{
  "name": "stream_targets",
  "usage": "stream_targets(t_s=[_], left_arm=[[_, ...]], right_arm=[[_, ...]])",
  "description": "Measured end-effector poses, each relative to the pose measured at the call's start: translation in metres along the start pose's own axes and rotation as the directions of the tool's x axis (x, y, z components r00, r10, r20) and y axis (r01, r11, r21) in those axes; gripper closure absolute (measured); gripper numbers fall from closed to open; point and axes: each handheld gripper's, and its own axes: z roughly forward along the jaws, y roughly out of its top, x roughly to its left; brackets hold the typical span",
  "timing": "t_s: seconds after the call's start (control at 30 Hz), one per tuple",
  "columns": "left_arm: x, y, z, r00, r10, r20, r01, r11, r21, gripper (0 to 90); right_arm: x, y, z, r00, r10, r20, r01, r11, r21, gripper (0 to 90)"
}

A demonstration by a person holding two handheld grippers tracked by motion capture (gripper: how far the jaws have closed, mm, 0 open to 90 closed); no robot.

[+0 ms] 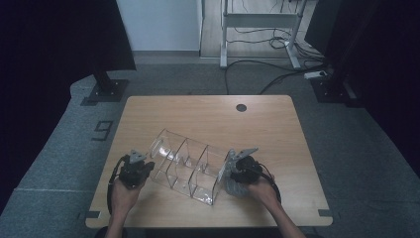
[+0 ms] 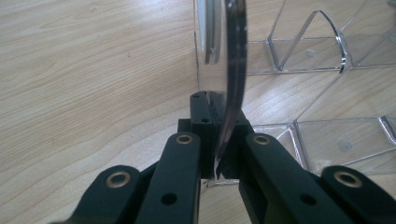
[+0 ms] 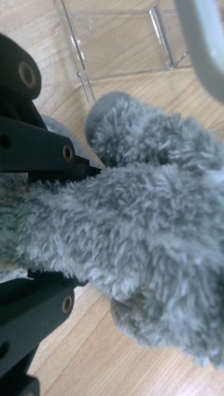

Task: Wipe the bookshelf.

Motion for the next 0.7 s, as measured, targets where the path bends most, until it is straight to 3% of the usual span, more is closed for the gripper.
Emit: stream_targets(t_s=[0.37,0.7], left_arm=[[-0.004,0.001,0.001,0.9994,-0.02,-0.028,0.02,0.9998,0.001,87.3],[-0.005,0.001,0.001,0.9987,-0.032,-0.038,0.033,0.9995,0.005,87.3]], right_arm=[[0.007,-0.003,0.0,1.0,-0.006,-0.002,0.006,1.0,0.003,65.1],[0.027,-0.009,-0.005,0.9968,-0.046,-0.064,0.047,0.999,0.015,64.9]])
